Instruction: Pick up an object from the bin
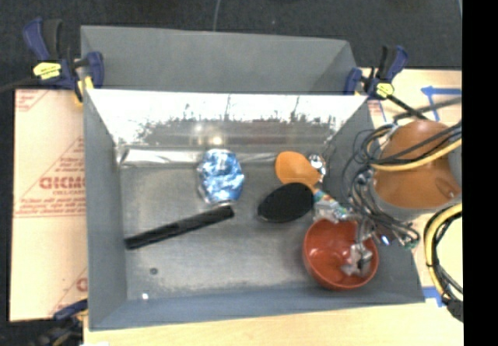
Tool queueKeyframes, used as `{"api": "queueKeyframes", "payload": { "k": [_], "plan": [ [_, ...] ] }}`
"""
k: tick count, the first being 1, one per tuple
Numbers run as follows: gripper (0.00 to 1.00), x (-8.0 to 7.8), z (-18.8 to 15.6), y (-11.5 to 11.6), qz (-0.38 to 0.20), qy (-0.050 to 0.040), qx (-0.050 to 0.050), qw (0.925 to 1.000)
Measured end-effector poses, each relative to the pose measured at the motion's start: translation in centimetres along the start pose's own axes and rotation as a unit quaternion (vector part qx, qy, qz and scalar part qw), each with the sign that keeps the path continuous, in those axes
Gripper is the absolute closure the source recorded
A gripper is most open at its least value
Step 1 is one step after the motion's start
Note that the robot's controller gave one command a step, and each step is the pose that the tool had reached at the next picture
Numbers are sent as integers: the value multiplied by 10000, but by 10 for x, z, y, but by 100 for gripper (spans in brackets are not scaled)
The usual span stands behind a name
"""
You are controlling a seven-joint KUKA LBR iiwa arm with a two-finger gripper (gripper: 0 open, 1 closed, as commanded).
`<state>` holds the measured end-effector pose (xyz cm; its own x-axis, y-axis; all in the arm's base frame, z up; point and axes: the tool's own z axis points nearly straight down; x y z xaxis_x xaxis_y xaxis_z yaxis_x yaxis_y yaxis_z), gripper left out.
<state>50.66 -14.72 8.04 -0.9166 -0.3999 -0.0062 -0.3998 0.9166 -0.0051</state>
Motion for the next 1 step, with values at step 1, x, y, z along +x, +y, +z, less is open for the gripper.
{"api": "queueKeyframes", "payload": {
  "k": [1],
  "plan": [
    [0,5,-19,43,-227,-27,7,9997]
  ]
}}
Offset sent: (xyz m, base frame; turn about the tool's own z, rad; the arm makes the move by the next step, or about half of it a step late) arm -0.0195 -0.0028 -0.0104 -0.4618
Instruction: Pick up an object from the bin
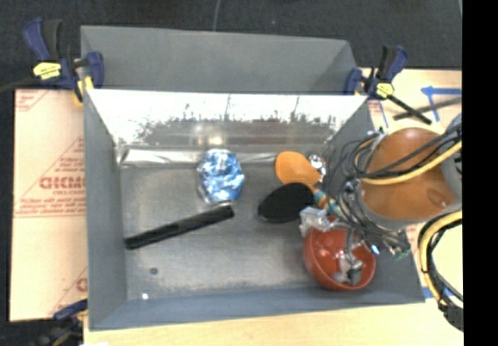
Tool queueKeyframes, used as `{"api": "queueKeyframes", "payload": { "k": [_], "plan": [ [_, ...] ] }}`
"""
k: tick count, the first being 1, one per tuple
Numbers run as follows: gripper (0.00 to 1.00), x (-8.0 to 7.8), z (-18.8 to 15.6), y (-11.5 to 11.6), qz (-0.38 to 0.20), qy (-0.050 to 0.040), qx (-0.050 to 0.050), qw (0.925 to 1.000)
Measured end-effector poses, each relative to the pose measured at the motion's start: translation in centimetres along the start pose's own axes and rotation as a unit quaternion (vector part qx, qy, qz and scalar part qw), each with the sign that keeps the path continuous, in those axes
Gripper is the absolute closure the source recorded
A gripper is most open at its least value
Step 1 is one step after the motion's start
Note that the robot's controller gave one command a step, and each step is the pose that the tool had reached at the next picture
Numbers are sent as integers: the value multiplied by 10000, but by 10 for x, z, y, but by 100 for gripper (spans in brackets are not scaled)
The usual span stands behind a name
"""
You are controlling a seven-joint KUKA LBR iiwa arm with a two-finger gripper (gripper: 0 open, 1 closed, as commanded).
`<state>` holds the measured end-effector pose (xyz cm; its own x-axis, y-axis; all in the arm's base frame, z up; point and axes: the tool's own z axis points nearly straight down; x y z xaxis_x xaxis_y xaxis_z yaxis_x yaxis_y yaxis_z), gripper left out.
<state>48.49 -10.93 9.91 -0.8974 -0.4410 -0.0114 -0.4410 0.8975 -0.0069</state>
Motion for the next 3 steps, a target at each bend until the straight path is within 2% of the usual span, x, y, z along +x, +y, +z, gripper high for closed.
{"api": "queueKeyframes", "payload": {
  "k": [1,2,3],
  "plan": [
    [0,2,18,-24,-1886,-145,53,9819],
    [100,1,23,-3,-2606,-251,91,9651],
    [100,1,23,-4,-2608,-251,93,9650]
  ]
}}
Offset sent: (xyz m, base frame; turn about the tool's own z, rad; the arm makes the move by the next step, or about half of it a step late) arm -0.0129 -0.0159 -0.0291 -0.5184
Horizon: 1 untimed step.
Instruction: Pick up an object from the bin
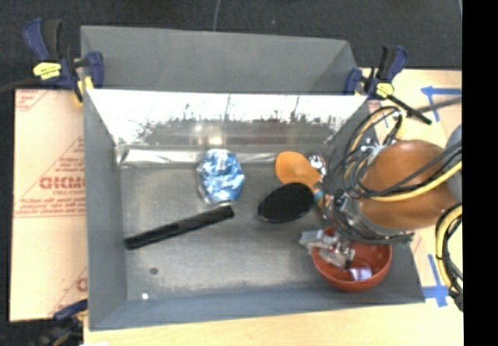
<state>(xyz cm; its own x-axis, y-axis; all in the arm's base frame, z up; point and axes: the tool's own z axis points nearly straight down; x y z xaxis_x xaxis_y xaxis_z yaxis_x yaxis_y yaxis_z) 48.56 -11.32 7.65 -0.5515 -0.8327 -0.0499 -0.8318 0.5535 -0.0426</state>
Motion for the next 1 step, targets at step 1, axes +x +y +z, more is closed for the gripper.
{"api": "queueKeyframes", "payload": {
  "k": [1],
  "plan": [
    [100,0,-15,3,-1,29,-64,10000]
  ]
}}
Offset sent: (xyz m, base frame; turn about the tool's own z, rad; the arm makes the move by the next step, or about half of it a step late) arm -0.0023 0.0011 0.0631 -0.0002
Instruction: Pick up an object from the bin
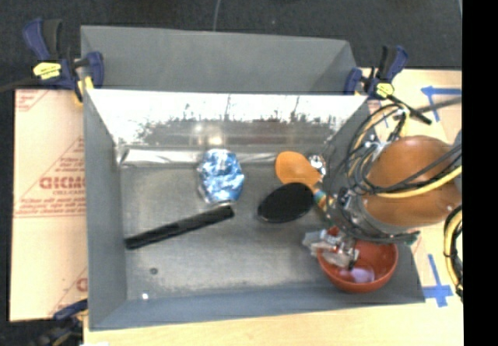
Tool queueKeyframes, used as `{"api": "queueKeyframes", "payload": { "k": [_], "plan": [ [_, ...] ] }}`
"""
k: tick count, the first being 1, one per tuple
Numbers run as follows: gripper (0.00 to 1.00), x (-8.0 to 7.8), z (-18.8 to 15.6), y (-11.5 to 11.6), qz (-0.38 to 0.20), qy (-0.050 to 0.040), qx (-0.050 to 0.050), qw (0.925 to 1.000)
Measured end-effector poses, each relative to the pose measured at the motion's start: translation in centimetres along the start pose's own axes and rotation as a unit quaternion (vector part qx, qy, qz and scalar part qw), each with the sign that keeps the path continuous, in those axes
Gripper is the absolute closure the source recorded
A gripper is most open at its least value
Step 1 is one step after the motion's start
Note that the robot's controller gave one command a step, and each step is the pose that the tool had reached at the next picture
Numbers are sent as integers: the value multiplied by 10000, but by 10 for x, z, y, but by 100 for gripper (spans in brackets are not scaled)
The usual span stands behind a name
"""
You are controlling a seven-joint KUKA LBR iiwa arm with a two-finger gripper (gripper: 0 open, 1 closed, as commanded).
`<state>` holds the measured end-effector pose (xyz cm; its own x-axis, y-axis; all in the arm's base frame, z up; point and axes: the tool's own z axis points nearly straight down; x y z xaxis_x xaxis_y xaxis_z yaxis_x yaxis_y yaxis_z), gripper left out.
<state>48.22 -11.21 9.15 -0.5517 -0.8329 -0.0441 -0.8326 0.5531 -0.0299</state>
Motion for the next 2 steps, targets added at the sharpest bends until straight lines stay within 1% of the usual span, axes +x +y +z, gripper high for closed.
{"api": "queueKeyframes", "payload": {
  "k": [1,2],
  "plan": [
    [100,0,-30,-2,13,3,17,10000],
    [100,-1,-48,-3,26,-6,22,10000]
  ]
}}
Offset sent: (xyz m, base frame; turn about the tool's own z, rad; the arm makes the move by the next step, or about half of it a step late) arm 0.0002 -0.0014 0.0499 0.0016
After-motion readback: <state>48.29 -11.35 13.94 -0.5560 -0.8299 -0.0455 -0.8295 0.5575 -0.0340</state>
